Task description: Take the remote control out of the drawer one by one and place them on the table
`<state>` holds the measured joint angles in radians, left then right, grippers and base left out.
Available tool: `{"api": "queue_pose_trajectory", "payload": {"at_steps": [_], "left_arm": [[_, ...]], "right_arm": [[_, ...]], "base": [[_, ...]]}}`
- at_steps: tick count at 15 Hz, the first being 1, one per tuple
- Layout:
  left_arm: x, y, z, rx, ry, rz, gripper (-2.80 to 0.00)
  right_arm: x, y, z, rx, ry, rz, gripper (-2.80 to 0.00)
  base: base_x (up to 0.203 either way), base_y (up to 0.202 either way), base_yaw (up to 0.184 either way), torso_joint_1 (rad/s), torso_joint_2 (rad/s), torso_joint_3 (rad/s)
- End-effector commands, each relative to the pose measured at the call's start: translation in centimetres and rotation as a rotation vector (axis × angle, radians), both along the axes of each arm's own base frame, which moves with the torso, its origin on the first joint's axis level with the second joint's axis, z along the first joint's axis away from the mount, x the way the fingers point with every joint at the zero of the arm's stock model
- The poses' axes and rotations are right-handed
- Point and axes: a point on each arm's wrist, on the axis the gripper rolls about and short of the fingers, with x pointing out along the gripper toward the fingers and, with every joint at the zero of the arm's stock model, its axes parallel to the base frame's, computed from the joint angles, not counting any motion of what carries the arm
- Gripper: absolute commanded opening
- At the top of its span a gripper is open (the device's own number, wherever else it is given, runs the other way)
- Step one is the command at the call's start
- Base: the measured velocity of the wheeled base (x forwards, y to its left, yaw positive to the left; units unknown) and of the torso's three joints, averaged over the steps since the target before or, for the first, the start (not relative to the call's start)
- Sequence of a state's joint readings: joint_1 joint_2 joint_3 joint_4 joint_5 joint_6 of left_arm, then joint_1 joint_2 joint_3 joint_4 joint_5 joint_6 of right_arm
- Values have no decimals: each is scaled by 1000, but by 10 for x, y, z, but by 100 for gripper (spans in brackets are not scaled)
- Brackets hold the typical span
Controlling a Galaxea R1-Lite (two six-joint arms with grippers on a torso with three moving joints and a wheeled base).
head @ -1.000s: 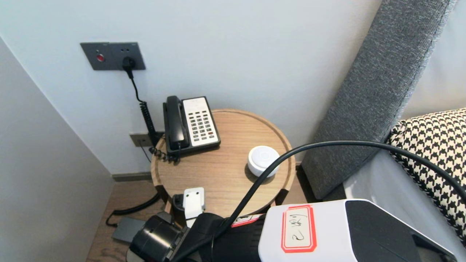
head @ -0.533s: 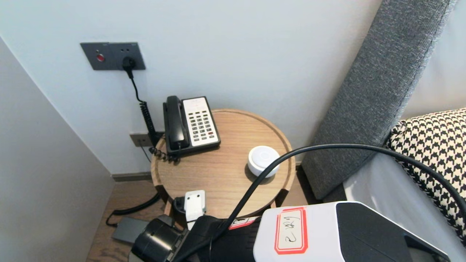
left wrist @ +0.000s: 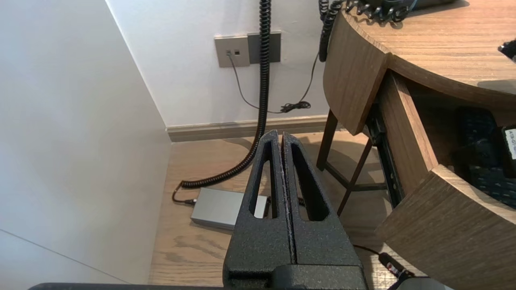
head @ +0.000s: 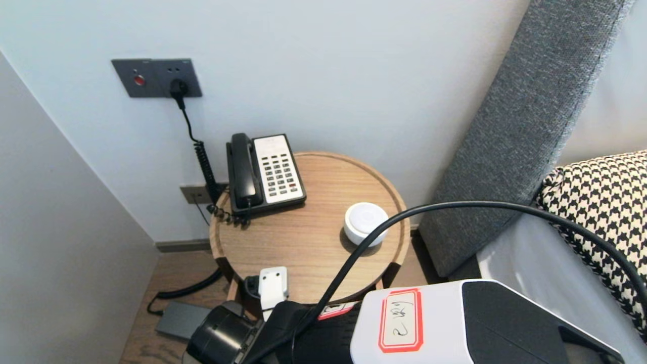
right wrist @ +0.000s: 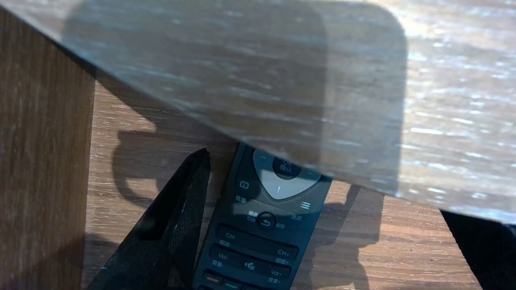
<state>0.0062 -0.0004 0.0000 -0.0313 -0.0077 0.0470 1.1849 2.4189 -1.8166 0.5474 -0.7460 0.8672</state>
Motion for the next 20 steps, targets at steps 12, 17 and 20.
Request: {"api": "queue_pose_trajectory", "payload": {"at_steps": [12, 17, 20], "left_arm": [[1, 0, -3, 0, 10, 0, -280], [1, 0, -3, 0, 10, 0, -280], [1, 0, -3, 0, 10, 1, -280]], "right_arm": [[-2, 3, 0, 4, -1, 6, -280], [-6, 1, 16, 18, -14, 28, -280], [-23, 2, 31, 6, -25, 98, -280]], "base": [[0, 0, 0, 0, 0, 0], [0, 0, 0, 0, 0, 0], [0, 0, 0, 0, 0, 0]]}}
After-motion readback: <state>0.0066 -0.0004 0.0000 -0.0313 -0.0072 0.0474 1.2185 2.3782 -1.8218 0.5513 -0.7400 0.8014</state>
